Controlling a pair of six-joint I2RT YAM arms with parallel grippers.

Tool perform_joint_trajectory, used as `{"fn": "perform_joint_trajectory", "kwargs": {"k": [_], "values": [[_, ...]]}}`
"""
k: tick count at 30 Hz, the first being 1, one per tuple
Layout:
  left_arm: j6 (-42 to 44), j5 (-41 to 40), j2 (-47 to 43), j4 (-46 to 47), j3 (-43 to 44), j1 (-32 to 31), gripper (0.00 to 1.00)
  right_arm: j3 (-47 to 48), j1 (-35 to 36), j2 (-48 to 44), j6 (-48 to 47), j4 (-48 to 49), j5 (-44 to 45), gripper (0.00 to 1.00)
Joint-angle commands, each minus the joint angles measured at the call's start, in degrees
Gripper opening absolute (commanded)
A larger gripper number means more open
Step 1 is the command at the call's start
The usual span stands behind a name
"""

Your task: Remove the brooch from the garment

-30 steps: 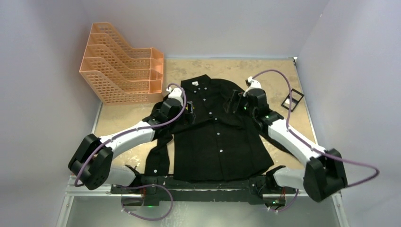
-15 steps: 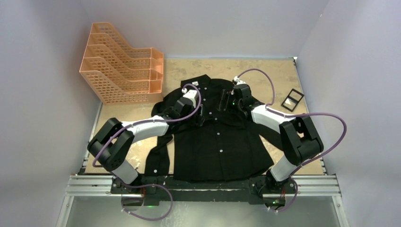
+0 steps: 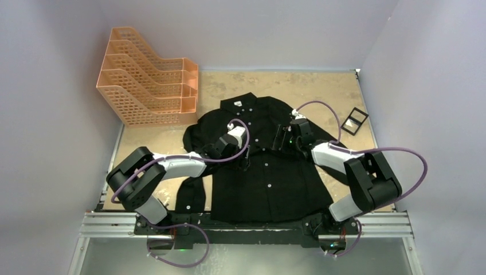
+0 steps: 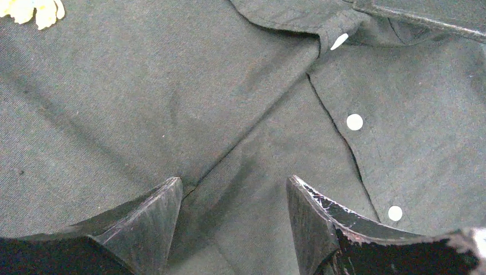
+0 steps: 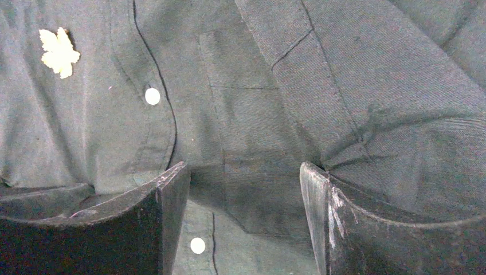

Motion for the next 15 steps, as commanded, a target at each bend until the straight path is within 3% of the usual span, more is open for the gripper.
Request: {"fn": "perform_joint_trajectory", "kwargs": {"k": [1, 10, 15], "values": [[-2.7, 0.8, -2.2, -2.1, -4.6, -1.6, 0.66, -5.0, -0.4, -4.3, 2.3, -2.7, 2.3, 0.74], [-5.4, -3.2, -9.7, -3.2, -10.2, -1.6, 0.66, -10.4, -8.5, -12.1, 6.0, -4.5, -0.4, 0.76], [-6.5, -1.6, -12.9, -4.3, -11.4, -1.5, 0.65, -9.1, -8.7, -15.8, 2.5, -6.1, 2.2, 0.75]]}}
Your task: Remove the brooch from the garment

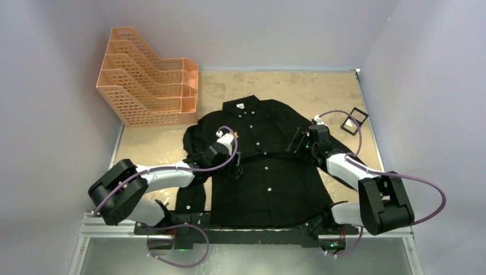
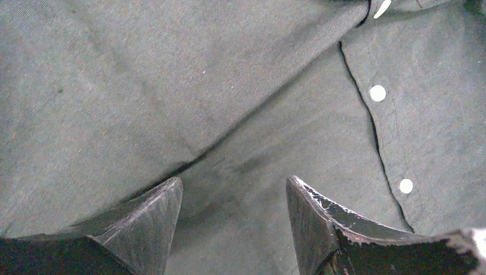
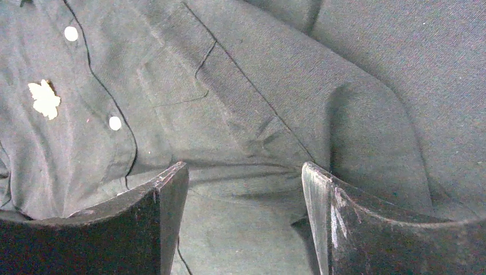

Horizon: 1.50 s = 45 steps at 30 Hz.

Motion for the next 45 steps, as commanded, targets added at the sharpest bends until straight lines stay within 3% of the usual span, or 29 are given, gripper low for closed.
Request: {"fn": "perform_joint_trajectory", "kwargs": {"k": [1, 7, 13, 19, 24, 36, 45], "values": [[-2.2, -0.1, -4.4, -4.7, -1.4, -0.2, 0.66, 1.2, 0.0, -4.3, -2.9, -2.9, 1.6, 0.75], [0.9, -7.9, -14.3, -11.9, 4.1, -0.1, 0.71, 5.3, 1.3, -11.8, -6.4, 0.5, -4.2, 0.76], [5.3, -13.5, -10.6, -11.7, 11.7, 3.3, 0.73, 12.4, 3.2, -4.4, -6.8, 5.7, -8.2, 0.74], [7.2, -10.6, -1.0, -8.4, 18.9, 8.3, 0.69, 18.8, 5.4, 5.8, -5.3, 11.3, -11.7, 0.72], [6.3, -7.0, 5.5, -1.5, 21.2, 11.1, 0.53, 23.6, 6.5, 14.0, -2.6, 16.3, -15.2, 0.68], [2.6, 1.4, 17.2, 8.3, 19.4, 17.5, 0.40, 31.6, 8.0, 31.8, 0.3, 27.6, -25.9, 0.59], [1.7, 4.7, 19.9, 9.6, 18.3, 19.8, 0.31, 38.2, 11.4, 41.2, -0.6, 25.9, -29.0, 0.49]]}}
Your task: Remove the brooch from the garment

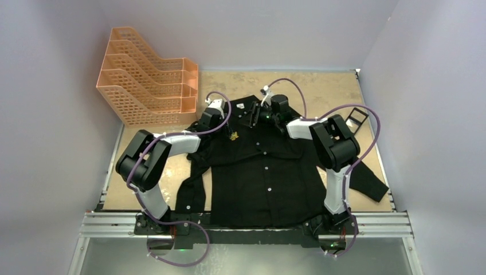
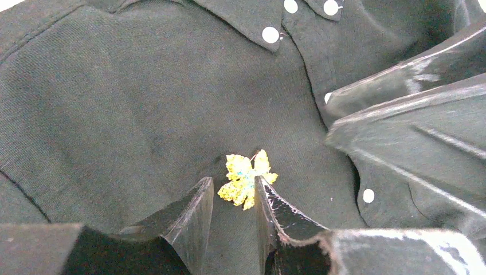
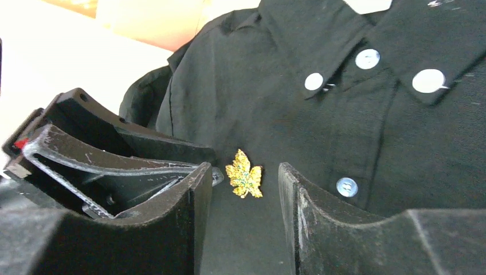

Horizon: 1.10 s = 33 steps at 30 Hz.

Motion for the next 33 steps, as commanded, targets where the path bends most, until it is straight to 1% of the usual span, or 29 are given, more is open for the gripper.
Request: {"fn": "perform_joint_trajectory", "kwargs": {"k": [1, 5, 7, 13, 18, 27, 33], "values": [[-1.2, 2.6, 1.0, 3.6, -1.1, 0.7, 0.29, 4.0, 1.2, 1.8, -0.3, 1.7, -3.6, 0.47], [-1.1, 2.6, 1.2, 3.7, -2.5, 1.4, 0.24, 4.3, 1.8, 3.8, -0.2, 2.7, -5.0, 0.44], [-0.9, 3.8, 1.5, 3.7, -2.7, 1.5, 0.22, 4.2, 1.9, 4.8, 0.0, 3.1, -5.4, 0.42], [-0.7, 4.4, 2.5, 3.8, -2.7, 1.6, 0.17, 4.2, 1.8, 6.3, 0.1, 3.3, -5.3, 0.39], [-0.6, 4.2, 2.7, 3.7, -2.8, 1.6, 0.13, 4.4, 1.8, 7.5, 0.2, 3.3, -5.4, 0.35], [-0.2, 3.6, 2.4, 3.5, -3.2, 1.7, 0.10, 3.7, 1.8, 8.3, 0.9, 5.2, -7.1, 0.25], [-0.5, 3.8, 2.4, 3.7, -3.2, 1.6, 0.09, 3.8, 2.0, 9.1, 1.3, 5.7, -7.7, 0.22]]}}
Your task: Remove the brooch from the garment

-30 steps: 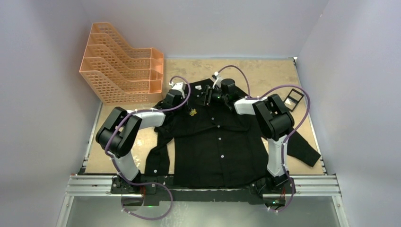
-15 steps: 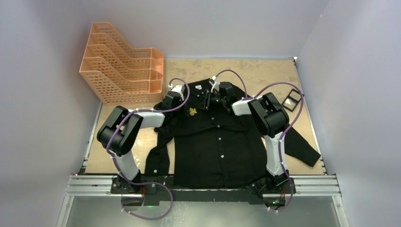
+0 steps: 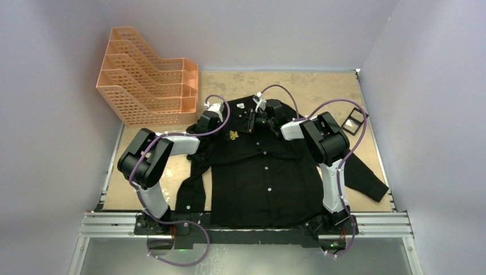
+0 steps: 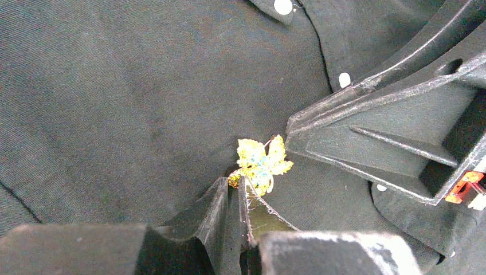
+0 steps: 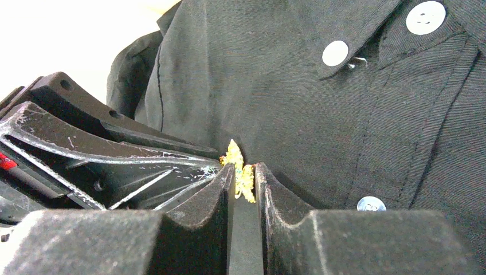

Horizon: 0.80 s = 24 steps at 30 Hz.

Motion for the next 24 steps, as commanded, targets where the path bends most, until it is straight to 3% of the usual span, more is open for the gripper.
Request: {"fn": "perform_joint_trajectory", "kwargs": {"k": [1, 12, 24], "values": [[-0.5, 0.1, 0.6, 0.4, -0.7, 0.3, 0.10, 1.3, 0.3, 1.0, 0.4, 2.4, -1.8, 0.22], [-0.6, -0.2, 0.5, 0.5, -1.4, 0.3, 0.09, 1.7, 0.8, 2.3, 0.1, 2.6, -2.6, 0.20], [-0.6, -0.5, -0.2, 0.3, -1.9, 0.3, 0.09, 0.8, 0.9, 1.8, 1.4, 4.8, -5.4, 0.04]]}}
